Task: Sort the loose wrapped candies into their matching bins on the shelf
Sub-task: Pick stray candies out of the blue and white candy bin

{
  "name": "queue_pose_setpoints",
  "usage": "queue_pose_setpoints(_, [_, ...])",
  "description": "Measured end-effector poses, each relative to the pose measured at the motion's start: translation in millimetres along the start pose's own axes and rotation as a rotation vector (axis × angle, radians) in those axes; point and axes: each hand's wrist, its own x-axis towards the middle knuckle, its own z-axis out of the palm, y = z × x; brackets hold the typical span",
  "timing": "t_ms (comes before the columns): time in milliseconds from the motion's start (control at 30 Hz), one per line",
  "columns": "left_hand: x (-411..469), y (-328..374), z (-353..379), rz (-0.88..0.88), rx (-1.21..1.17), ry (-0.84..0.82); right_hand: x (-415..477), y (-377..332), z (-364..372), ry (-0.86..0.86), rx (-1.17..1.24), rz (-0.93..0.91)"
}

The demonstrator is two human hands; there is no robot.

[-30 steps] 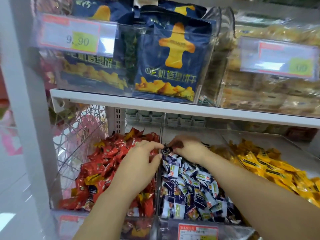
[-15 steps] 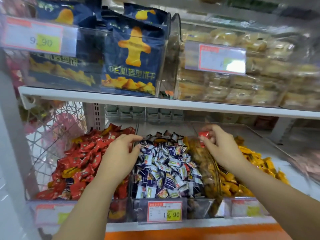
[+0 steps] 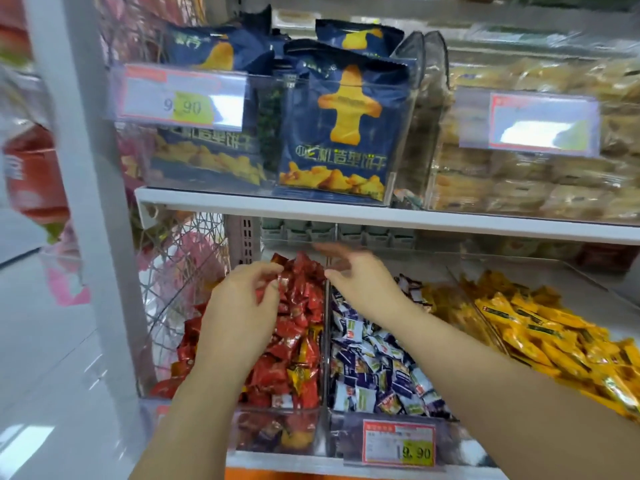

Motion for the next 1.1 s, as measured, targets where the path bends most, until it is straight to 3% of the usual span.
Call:
queue_pose_setpoints(133, [-3, -1, 2, 0.047, 0.010, -0.086, 6, 34, -6, -0.019, -0.037, 0.138])
queue_pose_setpoints(267, [2, -2, 7, 0.065, 0.037, -0.133, 15, 49, -4, -0.268, -0.210, 0.156])
queue_pose_setpoints(467, [6, -1, 19, 0.084, 0.068, -0.191, 25, 50, 0, -0.626, -0.247, 0.158])
queue_pose_setpoints(600, [6, 2, 26, 0.105, 0.083, -0.226, 9, 49, -20, -0.779, -0.356, 0.049])
queue_pose_setpoints(800, [2, 5, 30, 0.109, 0.102, -0.271, -33, 64, -45, -0.781, -0.552, -0.084])
queue_pose_setpoints(933, [2, 4, 31, 0.112, 0.120, -0.278, -36, 55, -66, -0.777, -0.439, -0.041])
queue_pose_setpoints(1100, [6, 5, 36, 0.113, 0.112, -0.279, 5, 43, -44, -0.481, -0.347, -0.053])
